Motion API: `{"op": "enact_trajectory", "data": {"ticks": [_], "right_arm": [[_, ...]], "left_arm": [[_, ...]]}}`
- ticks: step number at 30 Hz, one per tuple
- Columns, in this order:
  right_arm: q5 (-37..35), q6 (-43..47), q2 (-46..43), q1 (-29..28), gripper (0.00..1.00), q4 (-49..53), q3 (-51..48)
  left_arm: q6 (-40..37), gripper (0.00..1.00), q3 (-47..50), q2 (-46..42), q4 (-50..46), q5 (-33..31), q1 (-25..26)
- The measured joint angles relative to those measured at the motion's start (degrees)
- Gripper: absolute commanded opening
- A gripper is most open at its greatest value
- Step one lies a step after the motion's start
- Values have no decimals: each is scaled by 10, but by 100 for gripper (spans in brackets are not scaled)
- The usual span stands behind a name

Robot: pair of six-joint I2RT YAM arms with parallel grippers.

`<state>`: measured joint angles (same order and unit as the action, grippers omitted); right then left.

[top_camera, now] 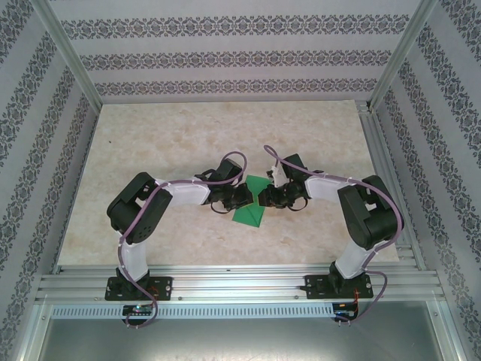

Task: Fold a paper plane with a square sheet of paper (pick it up from the middle)
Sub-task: Fold the triangle a second time at the center of the table.

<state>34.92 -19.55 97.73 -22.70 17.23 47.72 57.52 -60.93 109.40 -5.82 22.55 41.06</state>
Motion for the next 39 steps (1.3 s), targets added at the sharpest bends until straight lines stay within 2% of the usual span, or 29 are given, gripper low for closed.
{"op": "enact_trajectory", "data": {"ticks": [4, 12, 25, 39], "right_arm": [[7, -2, -7, 0, 14, -1, -7], [7, -1, -4, 7, 5, -2, -6], [7, 13, 29, 11, 6, 0, 15], [8, 15, 32, 14, 9, 2, 21]], "left_arm": [[0, 14, 0, 0, 0, -2, 0], [0, 17, 0, 0, 0, -4, 0], [-1, 26, 0, -17, 2, -5, 0], [-7, 26, 0, -26, 6, 12, 18]]}}
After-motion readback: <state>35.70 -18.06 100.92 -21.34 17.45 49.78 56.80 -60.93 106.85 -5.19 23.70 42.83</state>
